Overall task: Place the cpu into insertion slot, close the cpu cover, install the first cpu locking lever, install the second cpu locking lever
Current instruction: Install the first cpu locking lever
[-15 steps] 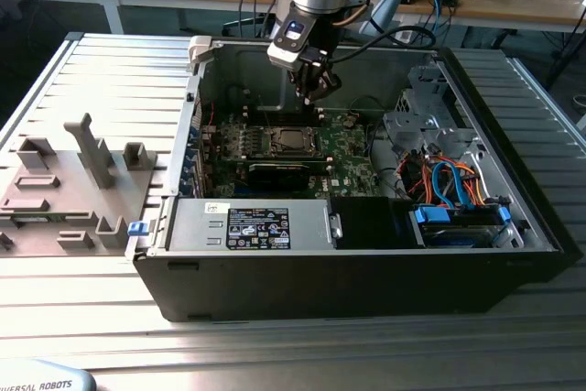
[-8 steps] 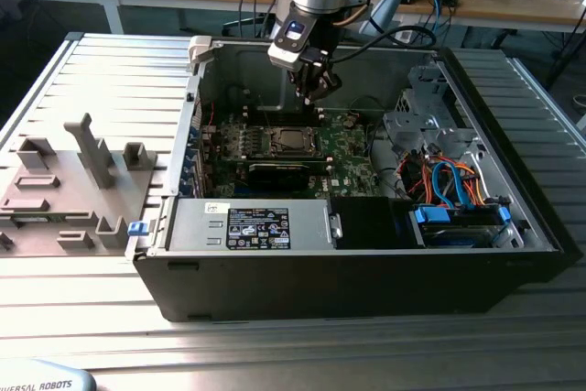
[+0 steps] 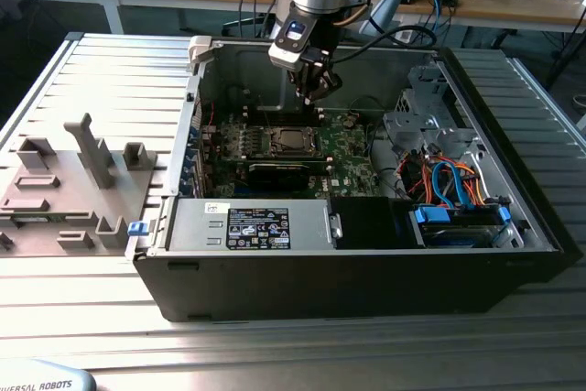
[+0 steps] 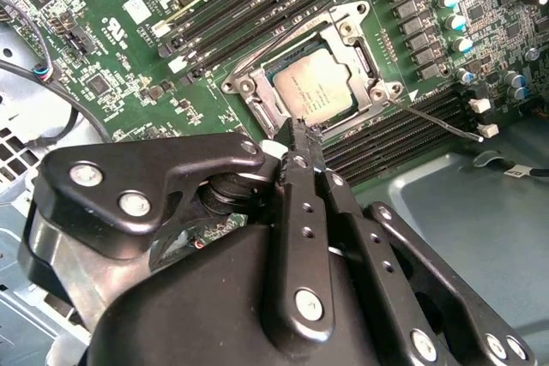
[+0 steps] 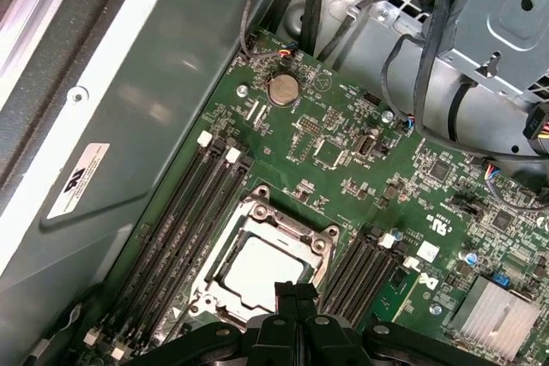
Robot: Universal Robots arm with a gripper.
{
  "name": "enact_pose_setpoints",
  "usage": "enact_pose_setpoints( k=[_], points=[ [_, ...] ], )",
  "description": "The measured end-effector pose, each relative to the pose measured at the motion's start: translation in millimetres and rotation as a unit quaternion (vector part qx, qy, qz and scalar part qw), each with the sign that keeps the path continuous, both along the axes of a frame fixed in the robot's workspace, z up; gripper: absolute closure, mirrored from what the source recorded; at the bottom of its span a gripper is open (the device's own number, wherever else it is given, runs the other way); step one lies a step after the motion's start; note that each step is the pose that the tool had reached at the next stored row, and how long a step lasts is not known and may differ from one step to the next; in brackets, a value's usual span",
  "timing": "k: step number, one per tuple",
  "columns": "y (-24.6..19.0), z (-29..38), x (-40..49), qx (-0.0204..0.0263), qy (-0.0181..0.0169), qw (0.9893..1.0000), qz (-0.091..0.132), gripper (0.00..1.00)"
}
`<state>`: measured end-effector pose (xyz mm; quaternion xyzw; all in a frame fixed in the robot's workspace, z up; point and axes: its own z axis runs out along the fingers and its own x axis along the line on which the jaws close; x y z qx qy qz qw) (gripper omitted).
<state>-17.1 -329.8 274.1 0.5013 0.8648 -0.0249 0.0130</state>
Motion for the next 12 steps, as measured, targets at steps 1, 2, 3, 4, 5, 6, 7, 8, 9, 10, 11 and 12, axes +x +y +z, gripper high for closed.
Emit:
enact_pose_setpoints(
  k=[1,2,3,4,5,6,7,8,9,10,11,12],
  points=[
    [0.0,0.0,0.0,0.0000,0.0000,1.0000,0.001,0.89],
    [0.0,0.0,0.0,0.0000,0.0000,1.0000,0.002,0.89],
    [0.0,0.0,0.0,0.0000,0.0000,1.0000,0.003,0.89],
    [0.0,0.0,0.0,0.0000,0.0000,1.0000,0.003,0.89],
    [0.0,0.0,0.0,0.0000,0.0000,1.0000,0.004,0.89],
    [0.0,0.0,0.0,0.0000,0.0000,1.0000,0.004,0.89],
    [0.0,0.0,0.0,0.0000,0.0000,1.0000,0.005,0.89],
    [0.0,0.0,0.0,0.0000,0.0000,1.0000,0.006,0.89],
    [0.0,0.0,0.0,0.0000,0.0000,1.0000,0.006,0.89],
    [0.0,0.0,0.0,0.0000,0.0000,1.0000,0.007,0.89],
    [0.0,0.0,0.0,0.0000,0.0000,1.0000,0.007,0.89],
    [0.0,0.0,0.0,0.0000,0.0000,1.0000,0.008,0.89]
  ],
)
